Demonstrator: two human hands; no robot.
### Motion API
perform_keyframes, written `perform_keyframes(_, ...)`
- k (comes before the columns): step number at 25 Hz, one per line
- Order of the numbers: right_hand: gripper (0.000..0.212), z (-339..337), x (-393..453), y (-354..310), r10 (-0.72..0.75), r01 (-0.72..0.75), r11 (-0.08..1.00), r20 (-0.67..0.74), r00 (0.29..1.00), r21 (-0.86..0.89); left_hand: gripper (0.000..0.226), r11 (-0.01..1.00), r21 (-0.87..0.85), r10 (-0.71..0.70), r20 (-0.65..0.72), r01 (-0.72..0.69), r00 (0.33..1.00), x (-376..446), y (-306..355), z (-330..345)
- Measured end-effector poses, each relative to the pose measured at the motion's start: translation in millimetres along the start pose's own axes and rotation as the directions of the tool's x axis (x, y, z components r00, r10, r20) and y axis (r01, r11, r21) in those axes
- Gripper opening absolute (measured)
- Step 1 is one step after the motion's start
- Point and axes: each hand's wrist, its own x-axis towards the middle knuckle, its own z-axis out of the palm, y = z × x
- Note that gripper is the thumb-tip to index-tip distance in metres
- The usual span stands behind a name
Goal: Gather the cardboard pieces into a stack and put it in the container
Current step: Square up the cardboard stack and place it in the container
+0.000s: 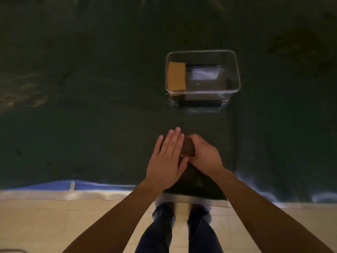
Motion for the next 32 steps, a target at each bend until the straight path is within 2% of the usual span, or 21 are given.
perform_keyframes(2, 0.052, -0.5, 0.4, -0.6, 0.000, 0.000, 1.000, 0.008, 1.000, -0.017, 0.071, 0.989, -0.070, -0.135, -0.024, 0.133, 0.991, -0.6, -7.3, -4.3)
perform_keyframes(3, 0.053, -1.0, 0.5, -0.7, 0.002, -0.002, 1.000, 0.009, 1.000, -0.026, 0.073, 0.987, -0.069, -0.148, -0.009, 0.147, 0.989, -3.0, -10.8, -2.8)
perform_keyframes(6, 0.056, -0.1, 0.4, -3.0, 0.004, -0.003, 0.998, 0.006, 1.000, -0.068, 0.074, 0.995, -0.067, -0.075, 0.050, 0.079, 0.996, -11.0, -20.1, 5.0)
perform_keyframes(8, 0.057, -0.4, 0.4, -3.3, 0.007, -0.006, 0.995, 0.007, 1.000, -0.095, 0.076, 0.961, -0.215, -0.173, 0.026, 0.174, 0.985, -8.0, -20.8, 7.5)
perform_keyframes(9, 0.057, -0.7, 0.5, -3.9, 0.009, -0.008, 0.994, 0.011, 1.000, -0.106, 0.078, 0.913, -0.333, -0.239, 0.033, 0.236, 0.970, -6.7, -18.5, 6.9)
perform_keyframes(11, 0.057, -0.9, 0.2, -4.6, 0.027, -0.024, 0.995, 0.027, 0.999, -0.096, 0.081, 0.777, -0.572, -0.259, 0.090, 0.262, 0.962, -8.6, -12.0, 9.2)
perform_keyframes(13, 0.057, 0.7, -0.5, -5.1, 0.035, -0.033, 0.998, 0.033, 0.999, -0.051, 0.079, 0.633, -0.728, -0.237, 0.139, 0.261, 0.962, -11.9, -15.0, 2.4)
perform_keyframes(14, 0.057, 0.4, -0.7, -4.7, 0.034, -0.033, 0.999, 0.031, 0.999, -0.032, 0.076, 0.517, -0.806, -0.290, 0.152, 0.288, 0.945, -10.2, -20.2, -0.4)
perform_keyframes(15, 0.056, 0.6, -1.1, -4.1, 0.033, -0.032, 0.999, 0.029, 0.999, -0.017, 0.072, 0.355, -0.877, -0.394, 0.173, 0.323, 0.903, -7.8, -27.9, -2.8)
perform_keyframes(17, 0.056, 1.3, -1.3, -3.0, 0.028, -0.028, 1.000, 0.021, 0.999, 0.001, 0.069, -0.012, -0.953, -0.606, 0.247, 0.302, 0.756, 1.0, -38.5, -6.4)
perform_keyframes(18, 0.056, 1.8, -1.6, -3.0, 0.029, -0.029, 1.000, 0.017, 0.999, 0.006, 0.069, -0.139, -0.952, -0.645, 0.296, 0.273, 0.705, 4.6, -37.2, -5.3)
perform_keyframes(19, 0.057, 2.1, -1.6, -3.5, 0.032, -0.032, 0.999, 0.009, 0.999, 0.016, 0.065, -0.208, -0.940, -0.633, 0.339, 0.269, 0.696, 7.4, -30.1, -5.0)
perform_keyframes(21, 0.057, 2.6, -0.8, -4.7, 0.050, -0.049, 0.997, -0.010, 0.999, 0.052, 0.044, -0.249, -0.918, -0.538, 0.396, 0.308, 0.744, 9.8, -12.9, -4.7)
perform_keyframes(23, 0.057, 2.0, 0.0, -4.1, 0.054, -0.053, 0.996, -0.009, 0.999, 0.069, 0.033, -0.288, -0.910, -0.519, 0.411, 0.299, 0.749, 11.9, -8.6, -3.0)
perform_keyframes(25, 0.056, 2.0, -0.1, -3.0, 0.043, -0.043, 0.997, 0.004, 0.999, 0.068, 0.048, -0.314, -0.910, -0.553, 0.407, 0.271, 0.727, 12.6, -13.9, 2.7)
perform_keyframes(27, 0.056, 2.8, -0.7, -2.5, 0.052, -0.051, 0.996, -0.011, 0.999, 0.079, 0.067, -0.249, -0.921, -0.527, 0.390, 0.301, 0.755, 13.4, -12.4, -0.7)
perform_keyframes(29, 0.056, 4.3, -1.8, -2.9, 0.056, -0.054, 0.995, -0.019, 0.998, 0.090, 0.060, -0.239, -0.919, -0.500, 0.392, 0.312, 0.772, 13.6, -4.7, -2.3)
perform_keyframes(32, 0.056, 5.4, -2.6, -3.5, 0.046, -0.044, 0.994, -0.010, 0.999, 0.105, 0.050, -0.281, -0.921, -0.539, 0.384, 0.270, 0.750, 15.1, -5.4, -4.6)
